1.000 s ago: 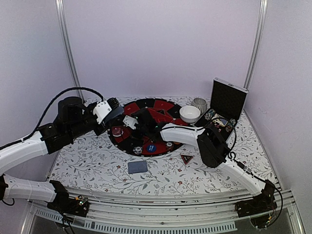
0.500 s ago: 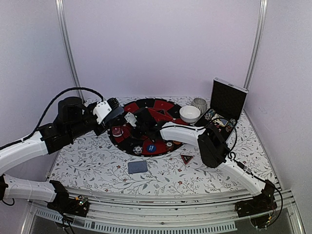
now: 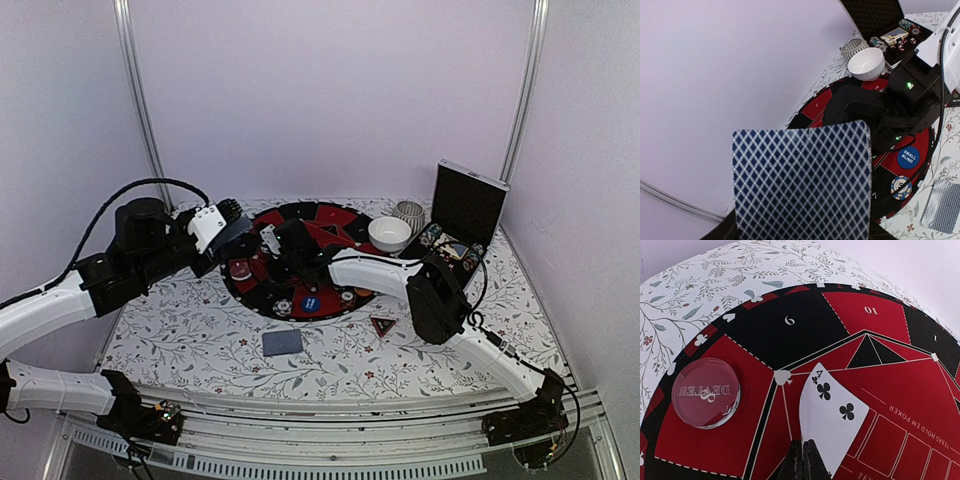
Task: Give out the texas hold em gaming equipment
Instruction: Flop the poker card in the community card area.
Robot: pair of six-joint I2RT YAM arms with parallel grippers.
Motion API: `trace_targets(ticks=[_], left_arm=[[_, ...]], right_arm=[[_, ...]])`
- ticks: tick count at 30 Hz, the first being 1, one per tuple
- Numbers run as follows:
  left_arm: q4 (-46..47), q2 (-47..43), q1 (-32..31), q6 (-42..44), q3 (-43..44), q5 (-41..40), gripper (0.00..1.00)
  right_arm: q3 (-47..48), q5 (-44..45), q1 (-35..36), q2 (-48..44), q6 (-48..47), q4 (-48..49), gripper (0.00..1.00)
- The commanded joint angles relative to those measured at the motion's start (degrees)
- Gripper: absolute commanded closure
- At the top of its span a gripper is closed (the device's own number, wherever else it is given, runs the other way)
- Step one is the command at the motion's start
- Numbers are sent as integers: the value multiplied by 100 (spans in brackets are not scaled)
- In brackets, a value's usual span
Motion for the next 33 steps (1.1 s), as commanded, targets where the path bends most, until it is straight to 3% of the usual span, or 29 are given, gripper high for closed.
trace_targets(ticks=[1,11,25,33], left_arm=[[145,-71,49,-3,-39,62,44],[99,-29,107,-37,15,108,44],[-181,-132,313,-117,178,199,44],[-188,-127,397,-126,180,203,44]], right_arm=[[119,-58,29,69,283,12,99],[69,-115,33,14,436,-89,99],[-74,-647,33,44,900,486,99],[-108,134,246,112,1037,334,99]])
